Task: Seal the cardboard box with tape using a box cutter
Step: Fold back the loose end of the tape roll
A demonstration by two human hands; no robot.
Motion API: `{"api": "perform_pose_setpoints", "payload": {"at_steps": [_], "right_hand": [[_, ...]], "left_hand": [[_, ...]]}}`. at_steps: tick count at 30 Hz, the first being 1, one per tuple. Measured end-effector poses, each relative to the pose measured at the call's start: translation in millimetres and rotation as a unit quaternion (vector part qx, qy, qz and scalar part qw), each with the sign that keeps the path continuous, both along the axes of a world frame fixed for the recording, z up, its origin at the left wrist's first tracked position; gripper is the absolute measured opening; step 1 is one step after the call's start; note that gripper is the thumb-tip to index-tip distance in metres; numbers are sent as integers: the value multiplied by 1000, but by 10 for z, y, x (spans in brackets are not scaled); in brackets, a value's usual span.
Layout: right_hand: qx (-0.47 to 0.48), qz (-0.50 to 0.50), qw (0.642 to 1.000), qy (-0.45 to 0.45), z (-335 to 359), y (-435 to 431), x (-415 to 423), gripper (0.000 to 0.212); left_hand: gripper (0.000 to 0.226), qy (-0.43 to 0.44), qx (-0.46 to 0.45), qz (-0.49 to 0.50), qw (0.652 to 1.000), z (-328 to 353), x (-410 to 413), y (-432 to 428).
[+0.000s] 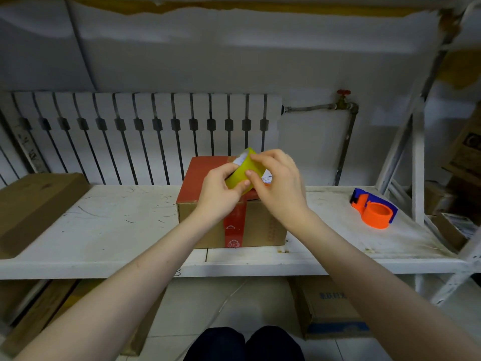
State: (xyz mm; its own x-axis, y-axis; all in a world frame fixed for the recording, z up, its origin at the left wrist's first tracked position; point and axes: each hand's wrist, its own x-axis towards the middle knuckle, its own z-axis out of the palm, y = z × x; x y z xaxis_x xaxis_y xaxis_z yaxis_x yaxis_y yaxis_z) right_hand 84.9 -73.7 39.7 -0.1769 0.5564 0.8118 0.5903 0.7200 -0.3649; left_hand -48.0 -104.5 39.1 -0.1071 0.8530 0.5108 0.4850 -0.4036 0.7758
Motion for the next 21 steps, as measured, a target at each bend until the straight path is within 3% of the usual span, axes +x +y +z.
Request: {"api": "perform_pose_setpoints", "payload": {"at_steps": [5,9,17,21], "right_hand": [[68,-11,998,-4,-11,-149,3,18],[128,-12,991,-35,-57,-270,12,11],[100,19,994,-41,-77,-414,92,17],[34,23,999,23,-71,-409,109,24]], "left_hand": [[4,-10,17,-14,1000,25,68,-125],[33,-37,14,-13,999,14,126,-212],[28,-56,6,-36,998,-20,172,-318],[23,-24,-3,-39,999,0,192,-377]]}}
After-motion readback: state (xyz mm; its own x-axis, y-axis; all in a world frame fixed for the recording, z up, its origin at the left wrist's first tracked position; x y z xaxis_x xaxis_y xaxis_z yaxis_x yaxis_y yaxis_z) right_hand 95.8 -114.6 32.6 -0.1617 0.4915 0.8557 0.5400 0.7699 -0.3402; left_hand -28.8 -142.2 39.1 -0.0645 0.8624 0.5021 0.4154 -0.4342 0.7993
